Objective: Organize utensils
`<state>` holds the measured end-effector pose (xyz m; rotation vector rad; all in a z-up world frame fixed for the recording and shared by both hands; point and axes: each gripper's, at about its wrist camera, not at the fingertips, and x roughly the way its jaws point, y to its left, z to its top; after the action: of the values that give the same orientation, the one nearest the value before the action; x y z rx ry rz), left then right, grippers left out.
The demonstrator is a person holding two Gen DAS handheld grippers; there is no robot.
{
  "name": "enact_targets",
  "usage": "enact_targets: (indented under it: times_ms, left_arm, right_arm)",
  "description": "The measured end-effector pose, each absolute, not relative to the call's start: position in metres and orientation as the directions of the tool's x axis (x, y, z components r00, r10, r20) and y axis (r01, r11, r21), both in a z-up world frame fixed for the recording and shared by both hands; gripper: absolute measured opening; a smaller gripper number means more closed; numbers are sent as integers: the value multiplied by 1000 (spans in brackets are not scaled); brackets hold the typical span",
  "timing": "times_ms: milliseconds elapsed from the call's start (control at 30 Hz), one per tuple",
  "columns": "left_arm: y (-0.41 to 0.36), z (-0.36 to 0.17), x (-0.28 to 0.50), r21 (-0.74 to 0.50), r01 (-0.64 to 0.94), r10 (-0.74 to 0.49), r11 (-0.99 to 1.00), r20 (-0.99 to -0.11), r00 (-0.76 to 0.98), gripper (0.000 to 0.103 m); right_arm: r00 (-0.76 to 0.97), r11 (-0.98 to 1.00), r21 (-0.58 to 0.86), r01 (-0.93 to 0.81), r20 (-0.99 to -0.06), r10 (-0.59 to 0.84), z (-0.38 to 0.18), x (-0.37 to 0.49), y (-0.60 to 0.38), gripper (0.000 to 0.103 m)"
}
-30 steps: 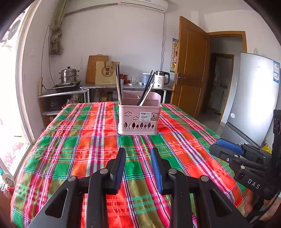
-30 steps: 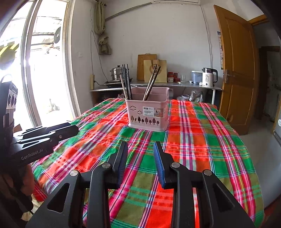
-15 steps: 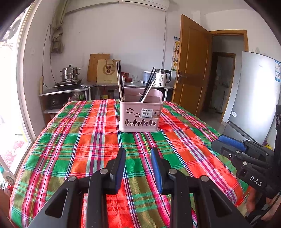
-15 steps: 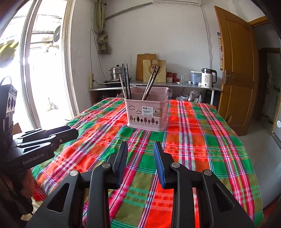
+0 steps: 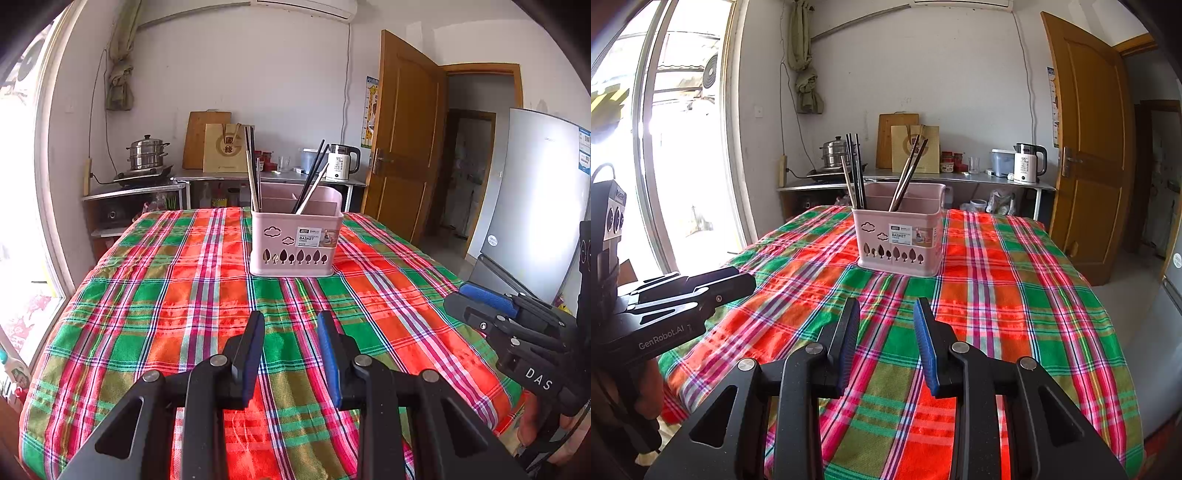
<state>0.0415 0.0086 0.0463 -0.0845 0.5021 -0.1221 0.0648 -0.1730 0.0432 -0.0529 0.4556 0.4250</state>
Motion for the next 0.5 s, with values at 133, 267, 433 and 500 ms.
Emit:
enact_targets:
  times_ms: [133,267,433,500]
  left_arm:
    - [9,46,42,-112,95,-138,989,-476,869,29]
    - [9,46,41,-112,96,-138,989,-476,869,29]
    - [9,45,41,-112,95,-138,989,-477,868,29]
    - [9,45,41,-114,96,-139,989,-478,867,29]
  right_arm:
    - [810,911,44,-410,-441,386,43,65,-172,31]
    - [810,910,45,-412,-441,388,43,65,-172,31]
    - [809,910,46,-412,-442,388,43,66,-171,31]
    - [809,910,45,-411,-442,388,43,65,-171,31]
